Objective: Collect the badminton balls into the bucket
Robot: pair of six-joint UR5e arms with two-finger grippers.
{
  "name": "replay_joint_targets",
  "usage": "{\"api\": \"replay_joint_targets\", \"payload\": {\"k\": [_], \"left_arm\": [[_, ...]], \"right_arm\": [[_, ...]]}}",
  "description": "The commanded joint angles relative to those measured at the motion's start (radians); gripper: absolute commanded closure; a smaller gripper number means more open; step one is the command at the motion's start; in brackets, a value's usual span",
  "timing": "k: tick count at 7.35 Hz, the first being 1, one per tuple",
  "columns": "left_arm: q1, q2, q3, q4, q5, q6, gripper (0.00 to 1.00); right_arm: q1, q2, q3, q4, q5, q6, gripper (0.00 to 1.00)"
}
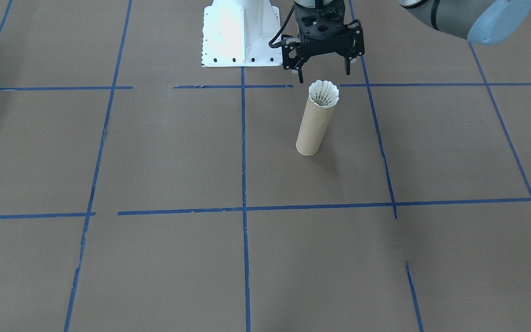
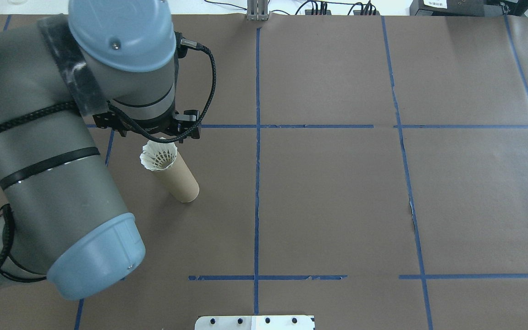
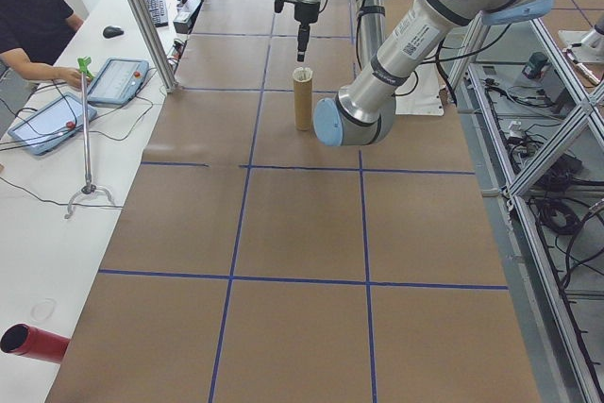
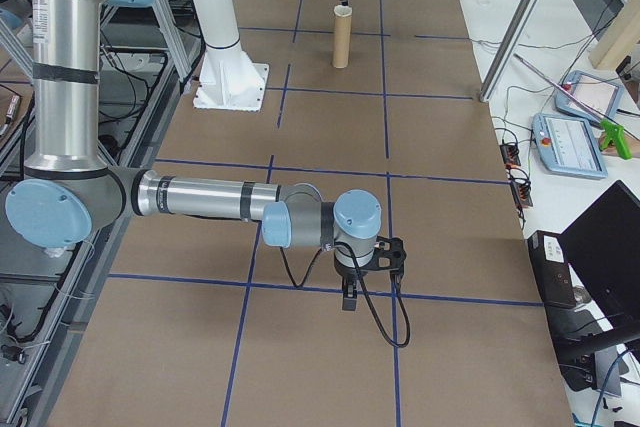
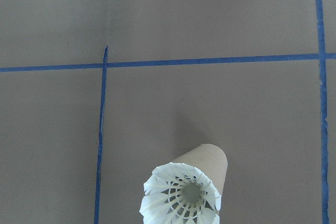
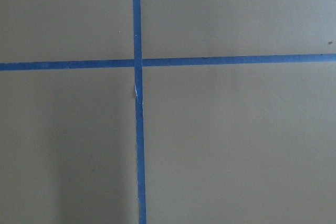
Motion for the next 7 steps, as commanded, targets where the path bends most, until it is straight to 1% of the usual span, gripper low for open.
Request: {"api": "replay_joint_targets", "payload": {"k": [1,2,3,4,5,6,7], "left_arm": [[-0.102,0.113,0.0,-0.18,-0.013,0.172,0.0],[-0.186,0.208,0.017,-0.302,-0.106,0.283,0.0],[-0.279,0.283,0.082,-0.44,-0.211,0.406,0.0],[-0.345,0.314,0.139,-0.491,-0.276,0.497,0.0],[-0.398,0.32,0.188,-0.5,-0.283,0.53,0.0],[-0.439,0.384,0.204,-0.51,-0.298,0.595,0.0],[-0.493,0.461,0.227,-0.574,-0.364,0.708,0.0]], "right_arm": [[0.0,0.0,0.0,0.0,0.0,0.0,0.0],[0.0,0.0,0.0,0.0,0.0,0.0,0.0],[0.0,0.0,0.0,0.0,0.0,0.0,0.0],[0.0,0.0,0.0,0.0,0.0,0.0,0.0],[0.0,0.0,0.0,0.0,0.0,0.0,0.0],[0.0,0.0,0.0,0.0,0.0,0.0,0.0],[0.0,0.0,0.0,0.0,0.0,0.0,0.0]]}}
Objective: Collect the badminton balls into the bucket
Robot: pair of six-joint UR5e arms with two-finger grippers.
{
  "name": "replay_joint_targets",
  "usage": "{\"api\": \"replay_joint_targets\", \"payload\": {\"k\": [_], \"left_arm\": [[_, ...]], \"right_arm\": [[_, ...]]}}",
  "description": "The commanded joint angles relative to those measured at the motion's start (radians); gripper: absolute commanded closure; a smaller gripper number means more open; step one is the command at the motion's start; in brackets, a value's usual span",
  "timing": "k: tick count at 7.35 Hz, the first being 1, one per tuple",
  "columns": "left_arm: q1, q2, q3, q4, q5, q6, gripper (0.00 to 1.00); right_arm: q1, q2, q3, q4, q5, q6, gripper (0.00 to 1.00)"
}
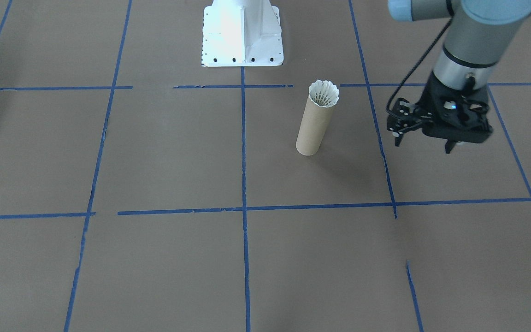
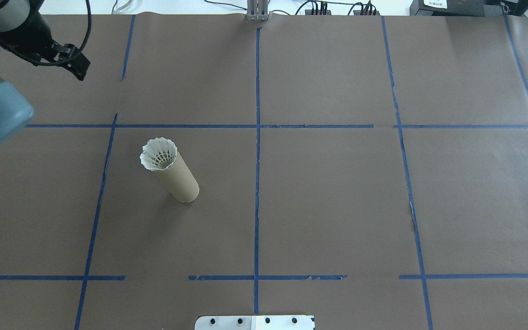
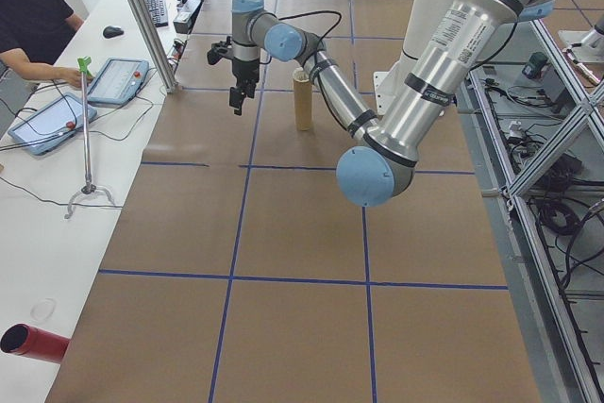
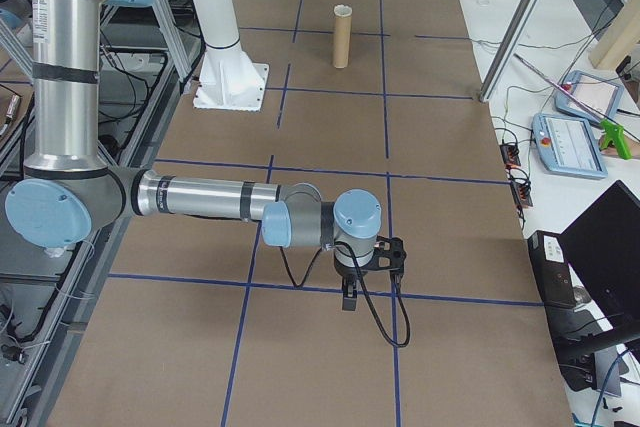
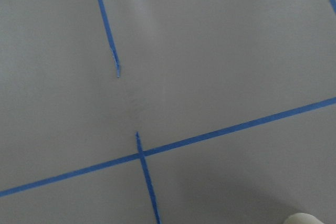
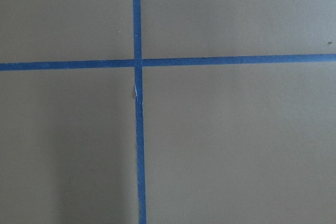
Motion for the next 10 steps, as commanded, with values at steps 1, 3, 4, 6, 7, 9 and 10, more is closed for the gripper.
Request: {"api": "replay_joint_targets", "payload": {"k": [1,3,4,6,7,9,10], "left_arm": [[-0.125,0.146,0.067,-0.098,-0.122,0.189,0.0],[-0.225,0.231,0.113,-0.109,-0.13,0.281,0.0],[-0.283,0.244,0.161,-0.12,-0.133,0.332,0.0],[-0.369,0.29,0.248,-0.121,-0.176,0.508,0.0],[-0.393,0.344,0.285,-0.167,-0.176,0.554,0.0],[-0.434,0.45,0.36,-0.355,-0.177,0.559,0.0],[-0.448,0.452,0.395,-0.358,-0.2,0.555,0.0]], "right_arm": [[0.0,0.0,0.0,0.0,0.0,0.0,0.0],[0.0,0.0,0.0,0.0,0.0,0.0,0.0],[0.0,0.0,0.0,0.0,0.0,0.0,0.0],[0.0,0.0,0.0,0.0,-0.002,0.0,0.0],[0.0,0.0,0.0,0.0,0.0,0.0,0.0],[0.0,0.0,0.0,0.0,0.0,0.0,0.0],[0.0,0.0,0.0,0.0,0.0,0.0,0.0]]}}
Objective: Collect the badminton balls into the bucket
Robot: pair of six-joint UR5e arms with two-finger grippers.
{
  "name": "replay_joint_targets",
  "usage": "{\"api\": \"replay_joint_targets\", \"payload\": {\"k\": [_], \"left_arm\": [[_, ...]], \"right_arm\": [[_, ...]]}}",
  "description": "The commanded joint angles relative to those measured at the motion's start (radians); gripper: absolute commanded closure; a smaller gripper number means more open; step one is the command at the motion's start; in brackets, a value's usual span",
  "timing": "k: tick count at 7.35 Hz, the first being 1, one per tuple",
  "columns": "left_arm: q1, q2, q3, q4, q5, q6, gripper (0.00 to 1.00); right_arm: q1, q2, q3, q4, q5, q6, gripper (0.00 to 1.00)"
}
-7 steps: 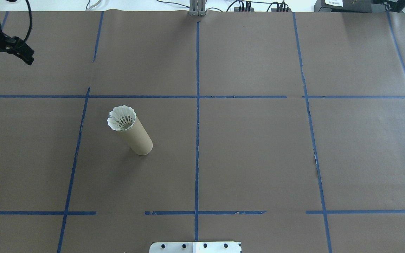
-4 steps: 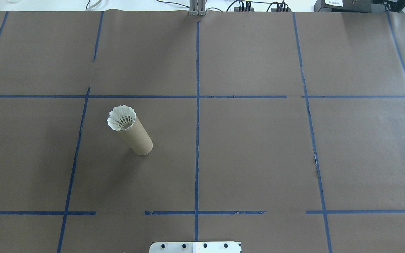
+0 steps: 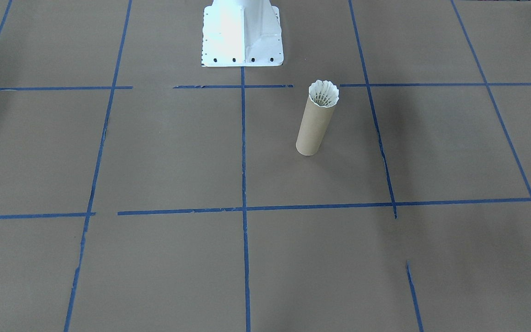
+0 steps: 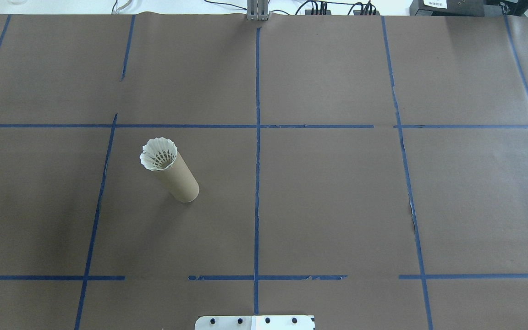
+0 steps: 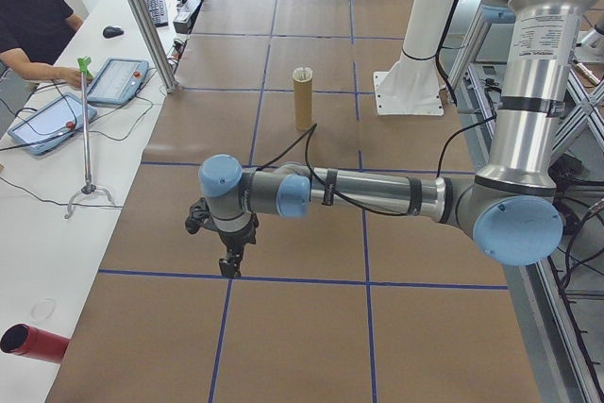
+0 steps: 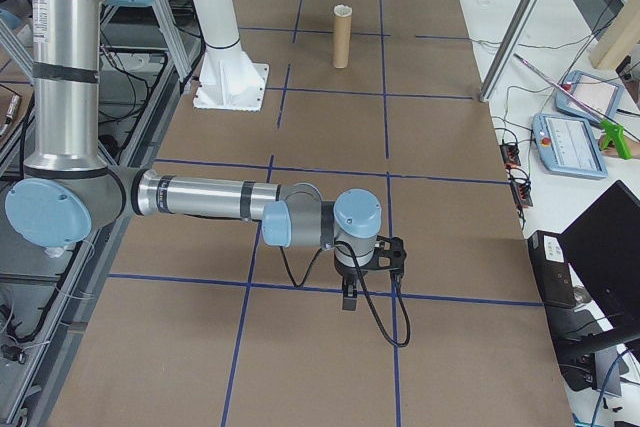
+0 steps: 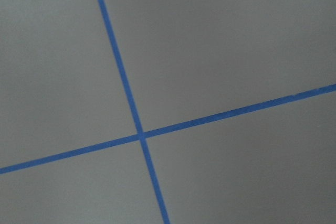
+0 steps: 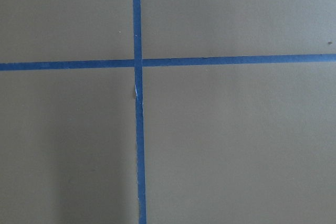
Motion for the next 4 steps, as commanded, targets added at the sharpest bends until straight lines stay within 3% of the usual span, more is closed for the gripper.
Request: {"api": "replay_joint_targets", "payload": {"k": [1,4], "left_arm": [[-0.022,0.027,0.057,-0.04,-0.042,-0.004,0.0],[-0.024,0.01,0.041,-0.032,-0.04,-0.012,0.0]], "right_arm": [[0.0,0.0,0.0,0.0,0.0,0.0,0.0],[0.0,0.0,0.0,0.0,0.0,0.0,0.0]]}}
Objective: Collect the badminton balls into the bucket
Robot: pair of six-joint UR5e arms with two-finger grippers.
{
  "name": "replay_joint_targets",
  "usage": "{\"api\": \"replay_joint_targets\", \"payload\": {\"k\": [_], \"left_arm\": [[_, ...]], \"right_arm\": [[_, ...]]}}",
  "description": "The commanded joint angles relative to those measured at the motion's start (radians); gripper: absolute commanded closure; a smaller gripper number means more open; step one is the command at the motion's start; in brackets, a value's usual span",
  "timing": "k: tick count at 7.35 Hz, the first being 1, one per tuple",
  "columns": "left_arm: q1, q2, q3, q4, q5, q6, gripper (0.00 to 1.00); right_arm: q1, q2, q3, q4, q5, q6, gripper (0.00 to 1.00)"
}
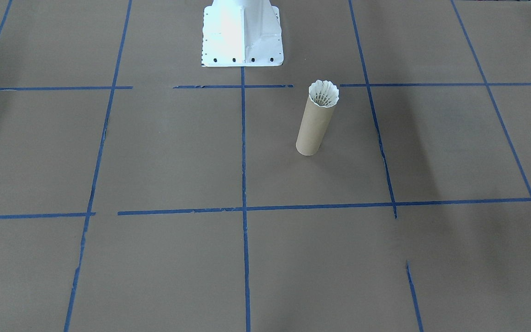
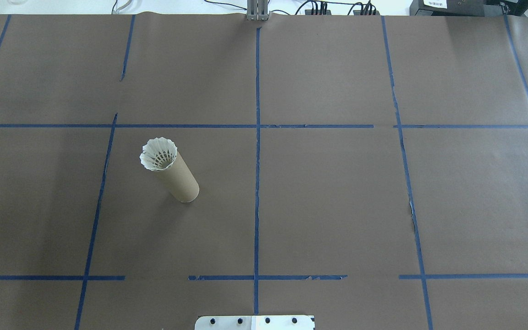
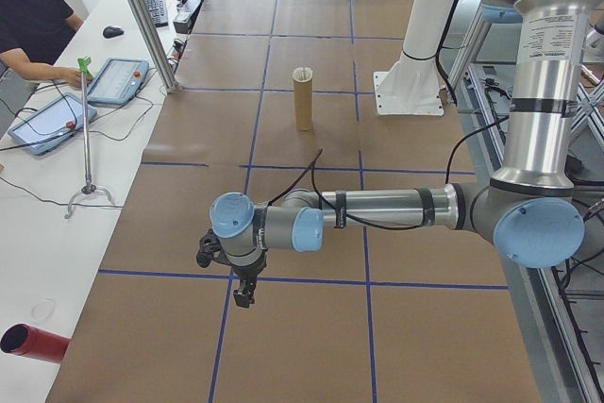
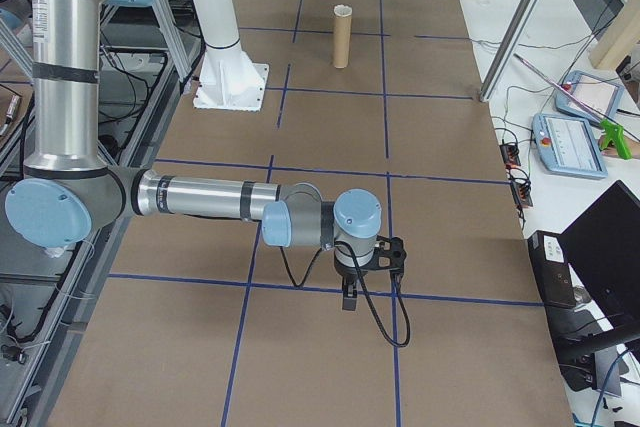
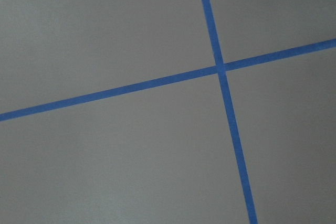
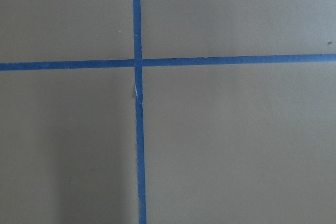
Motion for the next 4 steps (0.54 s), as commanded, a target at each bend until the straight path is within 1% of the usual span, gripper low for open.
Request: {"api": "replay_joint_targets", "payload": {"k": [1,2,3,4], "left_arm": [[-0.003,-0.006,-0.024,0.005,0.002,-0.004,0.0],[-0.012,-0.004,-0.023,0.006,0.002,-0.005,0.0],[-0.017,0.005,-0.026,0.005,0.002,-0.061,0.0],[-0.025,0.005,-0.044,0.008,0.002,-0.063,0.0]], "right_arm": [[0.0,0.0,0.0,0.0,0.0,0.0,0.0],[0.0,0.0,0.0,0.0,0.0,0.0,0.0],[0.0,0.0,0.0,0.0,0.0,0.0,0.0],[0.0,0.0,0.0,0.0,0.0,0.0,0.0]]}}
